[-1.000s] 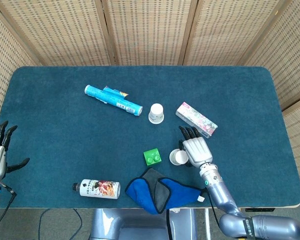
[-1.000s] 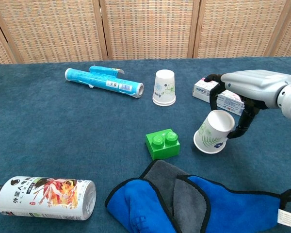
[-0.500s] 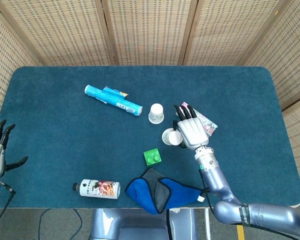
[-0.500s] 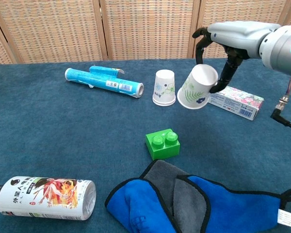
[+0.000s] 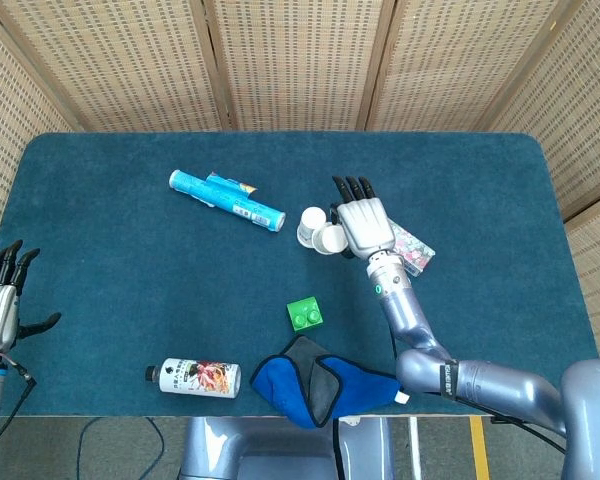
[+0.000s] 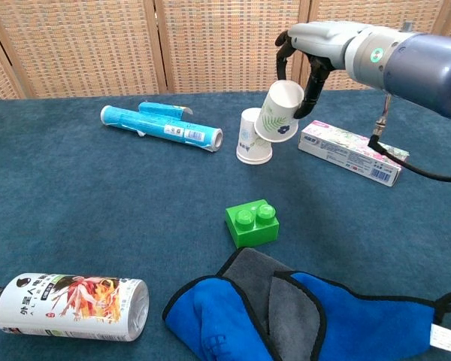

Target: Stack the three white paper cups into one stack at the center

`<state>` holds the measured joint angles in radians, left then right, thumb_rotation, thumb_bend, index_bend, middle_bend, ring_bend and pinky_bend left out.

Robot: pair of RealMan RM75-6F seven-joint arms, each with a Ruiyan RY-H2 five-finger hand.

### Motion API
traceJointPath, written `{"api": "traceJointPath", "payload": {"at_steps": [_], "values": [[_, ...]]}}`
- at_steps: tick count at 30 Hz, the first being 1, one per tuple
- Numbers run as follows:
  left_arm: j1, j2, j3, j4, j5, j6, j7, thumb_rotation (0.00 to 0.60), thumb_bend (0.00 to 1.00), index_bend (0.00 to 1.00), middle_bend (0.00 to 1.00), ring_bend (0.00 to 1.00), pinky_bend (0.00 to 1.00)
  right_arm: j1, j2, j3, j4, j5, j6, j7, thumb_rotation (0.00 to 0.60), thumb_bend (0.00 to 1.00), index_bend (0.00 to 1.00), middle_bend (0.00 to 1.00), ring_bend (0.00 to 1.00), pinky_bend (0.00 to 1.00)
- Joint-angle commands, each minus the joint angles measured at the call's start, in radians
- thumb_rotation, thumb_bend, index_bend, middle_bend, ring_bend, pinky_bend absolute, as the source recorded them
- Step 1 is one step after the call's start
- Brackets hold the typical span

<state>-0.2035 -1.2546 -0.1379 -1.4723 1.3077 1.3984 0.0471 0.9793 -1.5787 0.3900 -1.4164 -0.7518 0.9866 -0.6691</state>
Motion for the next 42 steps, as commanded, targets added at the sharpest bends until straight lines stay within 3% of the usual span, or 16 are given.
{"api": "traceJointPath", "payload": {"at_steps": [1, 31, 34, 39, 42], "values": [[-0.002, -0.002, -0.007, 0.007, -0.011, -0.006, 0.000, 0.600, 0.16, 0.12, 0.00, 0.00, 0.00, 0.033, -0.024, 0.008, 0.051, 0.007, -0.028, 0.024, 0.600, 0.13, 0.55, 0.12, 0.00, 0.12], [-0.011, -0.008, -0.022, 0.031, -0.047, -0.051, -0.004, 0.600, 0.16, 0.12, 0.00, 0.00, 0.00, 0.169, -0.125, 0.005, 0.336, 0.024, -0.139, 0.121, 0.600, 0.13, 0.54, 0.11, 0.00, 0.12], [-0.012, -0.009, -0.019, 0.029, -0.045, -0.057, -0.005, 0.600, 0.16, 0.12, 0.00, 0.00, 0.00, 0.175, -0.133, 0.002, 0.363, 0.018, -0.145, 0.127, 0.600, 0.13, 0.50, 0.10, 0.00, 0.12], [-0.015, -0.007, -0.016, 0.029, -0.039, -0.064, -0.013, 0.600, 0.16, 0.13, 0.00, 0.00, 0.00, 0.172, -0.135, -0.006, 0.390, 0.027, -0.157, 0.130, 0.600, 0.13, 0.34, 0.06, 0.00, 0.11], [-0.015, -0.008, -0.016, 0.028, -0.037, -0.063, -0.011, 0.600, 0.16, 0.12, 0.00, 0.00, 0.00, 0.158, -0.124, -0.014, 0.374, 0.028, -0.150, 0.129, 0.600, 0.13, 0.29, 0.04, 0.00, 0.11]]}}
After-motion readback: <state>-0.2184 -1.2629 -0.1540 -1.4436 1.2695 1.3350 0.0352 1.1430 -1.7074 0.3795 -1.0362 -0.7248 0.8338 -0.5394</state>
